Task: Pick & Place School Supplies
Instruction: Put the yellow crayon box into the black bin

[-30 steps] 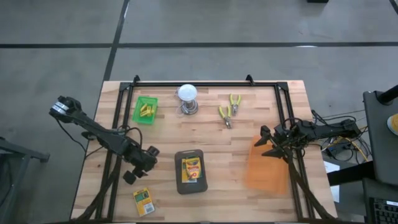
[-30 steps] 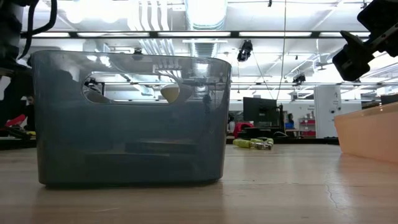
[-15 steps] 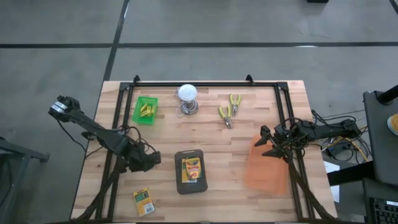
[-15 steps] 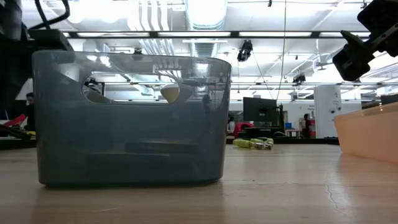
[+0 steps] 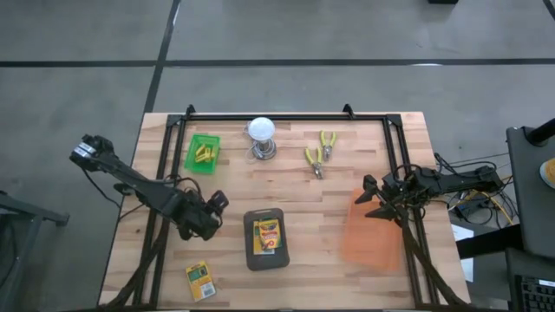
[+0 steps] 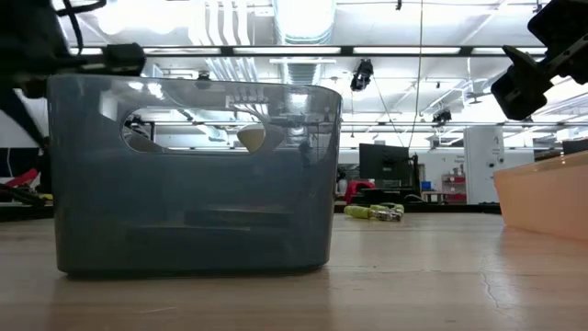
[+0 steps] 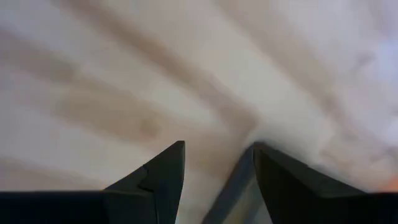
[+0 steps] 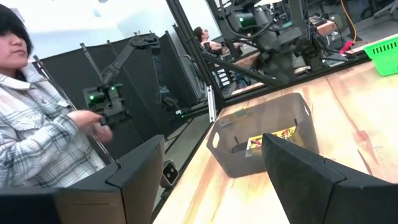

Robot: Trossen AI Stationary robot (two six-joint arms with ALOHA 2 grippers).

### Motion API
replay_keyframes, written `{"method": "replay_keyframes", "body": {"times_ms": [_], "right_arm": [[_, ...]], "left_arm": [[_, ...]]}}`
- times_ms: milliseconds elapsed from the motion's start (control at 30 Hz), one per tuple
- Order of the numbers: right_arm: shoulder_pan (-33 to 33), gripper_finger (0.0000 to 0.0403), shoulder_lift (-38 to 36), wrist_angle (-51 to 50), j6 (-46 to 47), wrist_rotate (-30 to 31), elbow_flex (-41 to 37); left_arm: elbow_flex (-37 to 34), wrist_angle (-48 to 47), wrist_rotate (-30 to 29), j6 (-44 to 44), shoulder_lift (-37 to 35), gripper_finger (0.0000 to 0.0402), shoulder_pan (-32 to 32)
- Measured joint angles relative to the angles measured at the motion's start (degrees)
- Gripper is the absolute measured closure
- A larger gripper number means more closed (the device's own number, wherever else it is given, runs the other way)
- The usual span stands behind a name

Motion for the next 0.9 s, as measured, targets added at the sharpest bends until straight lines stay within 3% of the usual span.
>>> {"method": "replay_keyframes", "body": {"times_ms": [100,200,300,367,467,533,733,900], "right_arm": [[0.0,0.0142,0.0,0.0,0.0,0.0,0.0],[0.0,0.0144,0.0,0.0,0.0,0.0,0.0],[0.0,0.0144,0.0,0.0,0.0,0.0,0.0],[0.0,0.0144,0.0,0.0,0.0,0.0,0.0],[0.0,0.0144,0.0,0.0,0.0,0.0,0.0],[0.0,0.0143,0.0,0.0,0.0,0.0,0.0],[0.0,0.0137,0.0,0.0,0.0,0.0,0.0],[0.0,0.0137,0.0,0.0,0.0,0.0,0.0]], "left_arm": [[-0.2,1.8,-5.5,-0.7,0.5,0.0209,0.0],[-0.2,1.4,-3.1,-5.3,0.7,0.0209,0.0],[-0.2,2.2,6.6,-15.2,0.8,0.0209,0.0],[-0.1,3.2,16.5,-23.2,1.4,0.0209,0.0],[0.2,3.3,31.6,-25.0,3.0,0.0209,1.0],[0.0,2.5,36.8,-25.1,4.3,0.0209,2.0],[0.0,2.0,34.5,-24.1,6.3,0.0209,3.2],[0.1,1.4,33.7,-14.7,5.5,0.0209,2.9]]}}
